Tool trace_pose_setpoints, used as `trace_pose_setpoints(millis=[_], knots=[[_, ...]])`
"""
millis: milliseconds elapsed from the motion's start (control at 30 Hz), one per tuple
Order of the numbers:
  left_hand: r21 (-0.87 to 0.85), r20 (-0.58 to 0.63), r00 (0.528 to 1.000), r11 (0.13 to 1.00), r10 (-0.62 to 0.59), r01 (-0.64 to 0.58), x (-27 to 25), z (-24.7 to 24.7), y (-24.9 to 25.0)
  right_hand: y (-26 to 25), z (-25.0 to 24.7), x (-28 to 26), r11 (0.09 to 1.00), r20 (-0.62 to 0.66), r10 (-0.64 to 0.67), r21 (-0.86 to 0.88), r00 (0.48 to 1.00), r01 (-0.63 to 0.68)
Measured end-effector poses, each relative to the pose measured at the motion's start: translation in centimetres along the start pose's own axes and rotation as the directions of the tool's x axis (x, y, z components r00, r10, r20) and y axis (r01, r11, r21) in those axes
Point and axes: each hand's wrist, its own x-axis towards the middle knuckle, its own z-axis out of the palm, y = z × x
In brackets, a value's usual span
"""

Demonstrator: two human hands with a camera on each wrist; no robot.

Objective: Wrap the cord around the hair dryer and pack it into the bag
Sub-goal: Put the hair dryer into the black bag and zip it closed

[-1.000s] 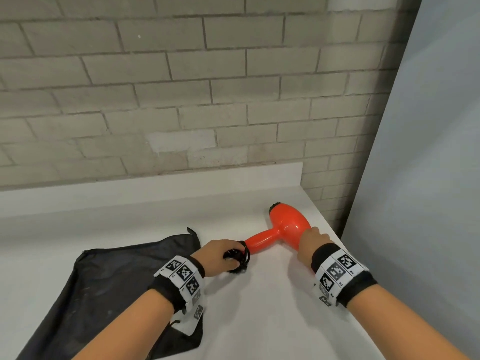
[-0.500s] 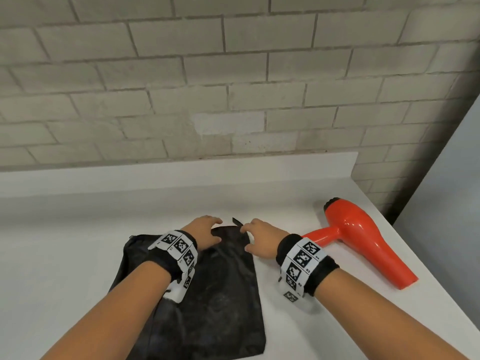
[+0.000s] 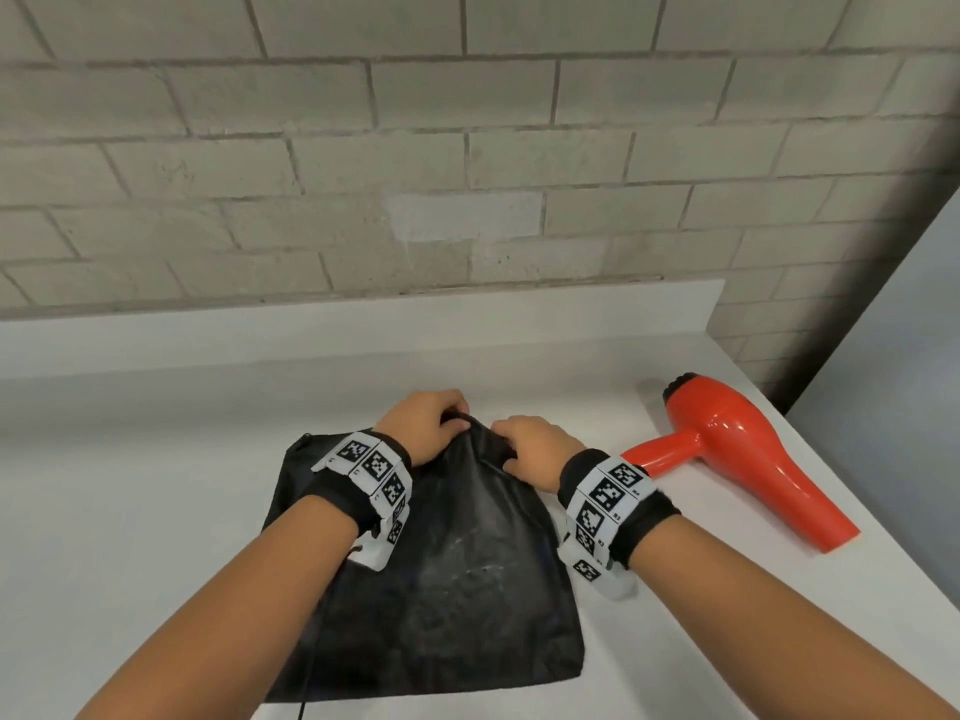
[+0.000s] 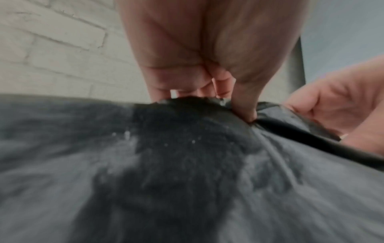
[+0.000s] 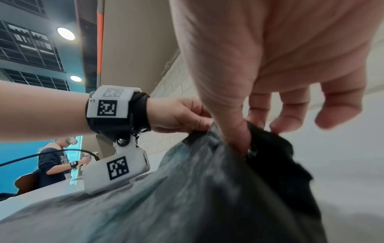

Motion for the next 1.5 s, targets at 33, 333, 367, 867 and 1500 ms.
trace_pose_setpoints(millis=[33,333,367,867,1500], knots=[[-0.012,-0.055,0.998,0.999,0.038,-0.039,-0.1,-0.4,0.9,0.3,-0.3,-0.6,1.0,-0.046,0.014,0.022,0.999,-0.013],[-0.295,-0.131,0.945,0.899,0.298,-0.324,-3.1,-0.8,9.6,3.1,-3.6,-6.2,0.843,-0.221,0.334,0.505,0.916,-0.186],[-0.356,-0.062,0.953,0.886,0.296,-0.298,-3.4,-0.6,10.2,3.5,-4.1,-6.8,0.774,-0.208,0.364,0.61,0.908,-0.17],[0.147,0.231,0.963,0.983,-0.14,0.107,-4.1,3.5,8.3,6.3,-6.9,-14.7,0.674,-0.452,0.25,0.716,0.856,0.181],[-0.636,-0.14,0.988,0.77,-0.06,-0.043,-4.5,3.0,14.8,10.7,-4.5,-14.5,0.906,-0.424,0.42,0.254,0.802,-0.339]])
